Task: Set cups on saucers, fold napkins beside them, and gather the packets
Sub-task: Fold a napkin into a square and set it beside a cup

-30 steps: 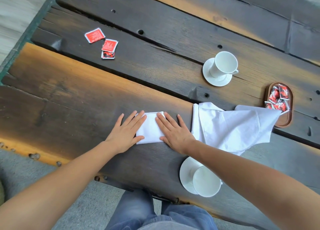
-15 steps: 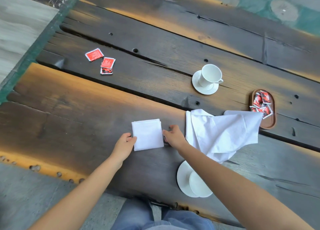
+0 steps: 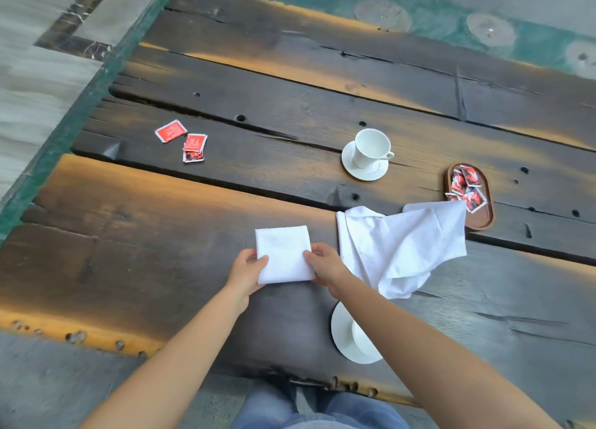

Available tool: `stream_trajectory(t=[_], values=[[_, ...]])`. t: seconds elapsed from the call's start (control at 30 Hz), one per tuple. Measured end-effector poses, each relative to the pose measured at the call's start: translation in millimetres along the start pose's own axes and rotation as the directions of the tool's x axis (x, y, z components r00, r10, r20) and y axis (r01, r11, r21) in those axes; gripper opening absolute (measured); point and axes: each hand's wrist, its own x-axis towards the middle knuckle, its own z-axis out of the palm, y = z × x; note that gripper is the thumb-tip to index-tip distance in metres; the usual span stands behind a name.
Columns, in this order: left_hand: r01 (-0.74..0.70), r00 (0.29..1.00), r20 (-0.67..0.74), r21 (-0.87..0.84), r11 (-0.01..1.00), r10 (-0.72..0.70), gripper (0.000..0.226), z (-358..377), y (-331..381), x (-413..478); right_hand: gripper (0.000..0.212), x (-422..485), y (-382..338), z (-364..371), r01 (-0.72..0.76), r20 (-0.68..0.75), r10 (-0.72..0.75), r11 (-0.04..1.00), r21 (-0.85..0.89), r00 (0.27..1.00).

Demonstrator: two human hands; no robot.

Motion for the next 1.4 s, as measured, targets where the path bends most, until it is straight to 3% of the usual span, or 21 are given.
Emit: stream_trajectory(t=[0.2,0.43,0.5,0.6,0.7,0.77,1.0,1.23,1.4], values=[[-0.096,0.992,0.082,-0.033,0.995,0.098,0.035,39.4,27.5,-7.0,0.002,-3.2,-18.9,-56.0,0.084,-0.079,-0.083,0.996,0.009,0.993],[-0.139,0.967,0.203,-0.080,0.987,0.153,0.034,138.5,84.3,0.6,0.005,-1.9,-55.8,-161.0,0.187,-0.167,-0.167,0.976,0.110,0.972],[-0.100,0.956,0.268,-0.100,0.990,0.123,0.034,170.2,105.4,8.1,0.014,5.2,-66.7,-192.1,0.208,-0.211,-0.177,0.968,0.138,0.961],[-0.041,0.940,0.333,-0.098,0.994,0.072,0.027,214.9,135.4,19.5,0.006,23.3,-81.3,-233.3,0.226,-0.268,-0.174,0.958,0.178,0.947],[0.047,0.906,0.418,0.035,0.998,-0.058,0.013,251.5,150.9,30.7,0.010,46.0,-86.9,-267.0,0.247,-0.309,-0.187,0.955,0.166,0.933],[0.098,0.876,0.460,0.119,0.988,-0.142,0.020,271.4,150.5,40.9,0.008,60.7,-84.5,-283.8,0.251,-0.341,-0.187,0.956,0.153,0.921],[0.176,0.935,0.323,-0.068,0.982,-0.146,0.041,320.1,132.3,86.1,0.009,118.2,-79.6,-315.3,0.207,-0.407,-0.203,0.978,-0.034,0.891],[0.269,0.952,0.208,-0.208,0.940,-0.226,0.032,334.6,123.6,111.9,0.016,165.2,-75.8,-317.1,0.135,-0.418,-0.204,0.973,-0.190,0.885],[0.153,0.987,0.062,-0.137,0.979,-0.146,0.034,335.3,109.6,119.5,0.017,175.3,-73.3,-309.0,0.104,-0.394,-0.234,0.940,-0.324,0.889]])
